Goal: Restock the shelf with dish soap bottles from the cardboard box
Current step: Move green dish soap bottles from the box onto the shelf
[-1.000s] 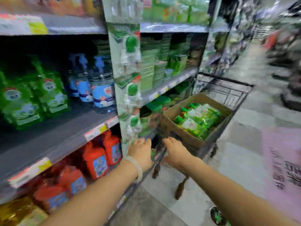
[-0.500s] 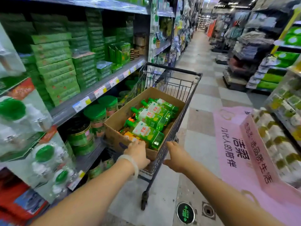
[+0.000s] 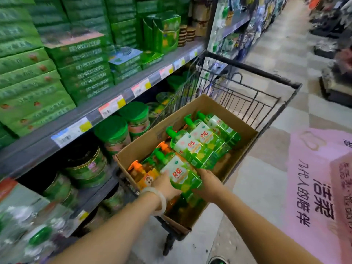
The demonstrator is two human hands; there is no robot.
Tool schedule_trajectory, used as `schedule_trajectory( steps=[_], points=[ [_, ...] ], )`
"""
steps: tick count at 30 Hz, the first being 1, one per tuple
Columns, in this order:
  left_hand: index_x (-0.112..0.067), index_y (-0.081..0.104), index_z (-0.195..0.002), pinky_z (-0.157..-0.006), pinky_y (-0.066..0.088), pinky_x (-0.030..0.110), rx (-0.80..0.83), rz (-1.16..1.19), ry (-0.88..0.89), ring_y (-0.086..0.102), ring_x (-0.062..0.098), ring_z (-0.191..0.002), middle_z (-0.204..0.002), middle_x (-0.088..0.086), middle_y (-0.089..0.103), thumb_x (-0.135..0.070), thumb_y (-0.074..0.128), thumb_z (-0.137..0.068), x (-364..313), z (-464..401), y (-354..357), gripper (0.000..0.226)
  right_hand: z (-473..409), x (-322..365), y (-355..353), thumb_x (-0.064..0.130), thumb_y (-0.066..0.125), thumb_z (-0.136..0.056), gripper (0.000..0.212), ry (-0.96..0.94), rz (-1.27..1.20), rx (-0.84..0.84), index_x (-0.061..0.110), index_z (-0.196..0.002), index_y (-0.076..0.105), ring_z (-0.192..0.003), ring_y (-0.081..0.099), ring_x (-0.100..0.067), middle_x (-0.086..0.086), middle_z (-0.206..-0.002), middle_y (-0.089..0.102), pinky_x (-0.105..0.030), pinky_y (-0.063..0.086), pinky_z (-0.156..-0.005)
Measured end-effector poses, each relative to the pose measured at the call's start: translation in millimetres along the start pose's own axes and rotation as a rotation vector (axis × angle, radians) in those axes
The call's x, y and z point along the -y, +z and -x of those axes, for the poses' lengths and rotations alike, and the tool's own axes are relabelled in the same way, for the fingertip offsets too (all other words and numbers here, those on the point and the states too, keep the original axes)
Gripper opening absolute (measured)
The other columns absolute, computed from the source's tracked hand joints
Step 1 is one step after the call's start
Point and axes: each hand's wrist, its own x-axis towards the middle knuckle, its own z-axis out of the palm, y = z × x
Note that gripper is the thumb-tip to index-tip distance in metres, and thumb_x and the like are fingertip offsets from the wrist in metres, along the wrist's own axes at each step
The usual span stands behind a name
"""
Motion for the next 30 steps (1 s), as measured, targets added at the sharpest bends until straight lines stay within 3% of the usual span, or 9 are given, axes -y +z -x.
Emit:
schedule_trajectory(
  steps=[2, 5, 10, 14, 18, 21, 25, 27, 30],
  points=[
    [-0.021, 0.027, -0.146, -0.106, 0.04, 0.037, 0.029, 0.094, -0.059, 0.047, 0.024, -0.125, -0.137, 0.002, 0.049, -0.031, 0.071, -0.078, 2, -19, 7, 0.082, -28, -3, -2, 0.031, 0.07, -0.079, 0.069, -0.01, -0.017, 0.044, 0.013, -0.137, 0.036, -0.126, 0.045, -0.027, -0.009, -0.136, 0.046, -0.037, 0.039, -0.106],
    [-0.025, 0.036, -0.142, -0.101, 0.045, 0.041, 0.022, 0.242, -0.149, 0.055, 0.02, -0.116, -0.126, -0.003, 0.06, -0.033, 0.073, -0.065, 8, -46, 21, 0.086, -69, -9, 1, 0.028, 0.07, -0.079, 0.066, -0.009, -0.038, 0.135, 0.011, -0.134, 0.038, -0.123, 0.048, -0.027, -0.01, -0.133, 0.05, -0.038, 0.042, -0.103],
    [-0.018, 0.042, -0.136, -0.096, 0.044, 0.028, -0.043, 0.436, -0.33, 0.054, 0.022, -0.118, -0.129, 0.001, 0.058, -0.019, 0.077, -0.074, -3, -70, 34, 0.071, -139, -29, 19, 0.041, 0.076, -0.067, 0.083, -0.021, -0.097, 0.329, 0.02, -0.136, 0.035, -0.116, 0.055, -0.024, -0.004, -0.131, 0.053, -0.043, 0.049, -0.097],
    [-0.022, 0.061, -0.114, -0.09, 0.053, 0.038, -0.187, 0.538, -0.467, 0.063, 0.019, -0.099, -0.106, -0.003, 0.068, -0.031, 0.077, -0.065, -6, -94, 45, 0.052, -160, -19, 23, 0.047, 0.078, -0.067, 0.083, -0.052, -0.074, 0.386, 0.014, -0.133, 0.039, -0.117, 0.054, -0.025, -0.005, -0.129, 0.053, -0.041, 0.048, -0.098],
    [-0.019, 0.059, -0.105, -0.088, 0.051, 0.038, -0.295, 0.638, -0.622, 0.059, 0.022, -0.1, -0.103, -0.001, 0.065, -0.014, 0.08, -0.062, -4, -108, 51, 0.048, -163, -16, 34, 0.044, 0.072, -0.073, 0.087, -0.122, 0.019, 0.387, 0.012, -0.141, 0.027, -0.125, 0.042, -0.031, -0.01, -0.137, 0.041, -0.042, 0.041, -0.102],
    [-0.018, 0.053, -0.111, -0.091, 0.044, 0.03, -0.337, 0.68, -0.66, 0.052, 0.018, -0.104, -0.109, -0.005, 0.058, -0.003, 0.076, -0.066, -3, -109, 57, 0.052, -166, -21, 33, 0.043, 0.074, -0.072, 0.091, -0.137, 0.028, 0.391, 0.018, -0.142, 0.022, -0.122, 0.046, -0.03, -0.008, -0.132, 0.041, -0.043, 0.041, -0.1],
    [-0.015, 0.052, -0.111, -0.084, 0.04, 0.025, -0.323, 0.766, -0.643, 0.046, 0.014, -0.099, -0.103, -0.003, 0.053, 0.008, 0.066, -0.072, -8, -110, 57, 0.048, -172, -24, 24, 0.051, 0.08, -0.054, 0.095, -0.134, -0.046, 0.445, 0.022, -0.133, 0.034, -0.115, 0.055, -0.023, -0.002, -0.124, 0.053, -0.043, 0.048, -0.096],
    [-0.011, 0.059, -0.11, -0.091, 0.048, 0.032, -0.327, 0.835, -0.646, 0.055, 0.019, -0.103, -0.108, 0.0, 0.062, 0.009, 0.068, -0.068, -8, -106, 54, 0.047, -175, -28, 20, 0.045, 0.083, -0.049, 0.09, -0.118, -0.152, 0.47, 0.022, -0.125, 0.041, -0.11, 0.058, -0.02, 0.001, -0.118, 0.059, -0.043, 0.051, -0.094],
    [-0.023, 0.056, -0.107, -0.095, 0.05, 0.045, -0.34, 0.953, -0.548, 0.059, 0.022, -0.105, -0.113, 0.001, 0.064, 0.008, 0.072, -0.065, -13, -93, 41, 0.055, -180, -22, 5, 0.03, 0.087, -0.052, 0.074, -0.158, -0.279, 0.482, 0.018, -0.116, 0.051, -0.106, 0.062, -0.017, 0.004, -0.11, 0.066, -0.042, 0.053, -0.093]
  ],
)
